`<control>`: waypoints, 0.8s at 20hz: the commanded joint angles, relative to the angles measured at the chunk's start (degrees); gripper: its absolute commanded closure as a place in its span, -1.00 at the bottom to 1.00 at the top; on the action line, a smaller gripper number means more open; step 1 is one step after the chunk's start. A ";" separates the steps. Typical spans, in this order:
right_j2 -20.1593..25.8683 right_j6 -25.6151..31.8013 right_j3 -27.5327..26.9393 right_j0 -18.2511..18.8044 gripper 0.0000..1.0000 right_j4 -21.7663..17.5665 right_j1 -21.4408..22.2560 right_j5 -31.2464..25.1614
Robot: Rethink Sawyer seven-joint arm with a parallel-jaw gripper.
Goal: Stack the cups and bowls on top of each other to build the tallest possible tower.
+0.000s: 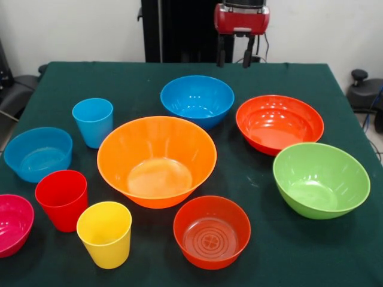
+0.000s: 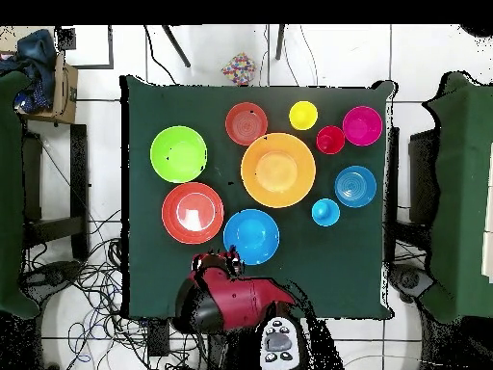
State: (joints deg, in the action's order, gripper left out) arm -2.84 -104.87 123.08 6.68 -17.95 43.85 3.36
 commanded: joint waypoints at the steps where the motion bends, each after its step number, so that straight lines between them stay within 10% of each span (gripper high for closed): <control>1: 2.17 -6.06 -4.45 0.45 -1.00 0.72 -4.01 -3.04; 16: -2.52 -7.09 -8.17 -3.32 -1.00 0.79 -10.41 2.01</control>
State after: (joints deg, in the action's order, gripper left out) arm -6.76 -104.87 120.03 5.45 -17.93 38.54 3.37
